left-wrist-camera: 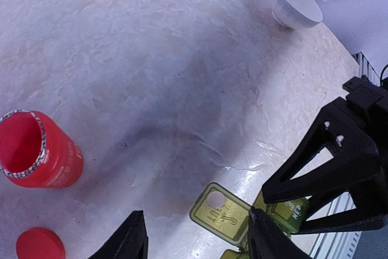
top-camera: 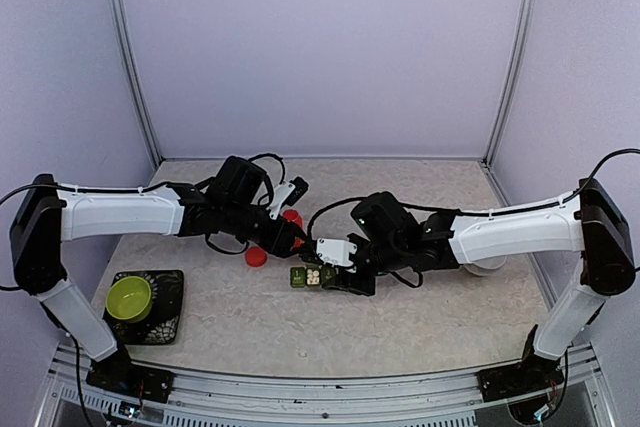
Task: Sort the pills into containers
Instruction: Adjust the pill at the center of the board.
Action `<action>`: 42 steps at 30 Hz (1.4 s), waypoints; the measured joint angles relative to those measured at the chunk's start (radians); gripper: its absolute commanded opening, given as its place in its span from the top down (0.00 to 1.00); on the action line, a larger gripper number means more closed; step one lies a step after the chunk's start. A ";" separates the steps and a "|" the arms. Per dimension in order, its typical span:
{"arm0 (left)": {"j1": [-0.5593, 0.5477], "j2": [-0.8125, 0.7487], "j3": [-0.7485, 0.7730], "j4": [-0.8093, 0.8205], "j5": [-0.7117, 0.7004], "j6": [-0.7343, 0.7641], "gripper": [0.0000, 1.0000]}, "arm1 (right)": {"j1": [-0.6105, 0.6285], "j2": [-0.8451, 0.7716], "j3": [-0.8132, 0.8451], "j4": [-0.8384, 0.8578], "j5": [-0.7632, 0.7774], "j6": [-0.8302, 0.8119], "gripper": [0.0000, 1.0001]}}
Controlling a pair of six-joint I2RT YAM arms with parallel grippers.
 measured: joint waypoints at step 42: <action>-0.038 0.090 0.032 -0.007 -0.111 0.009 0.65 | 0.000 0.000 0.000 -0.001 -0.008 0.007 0.87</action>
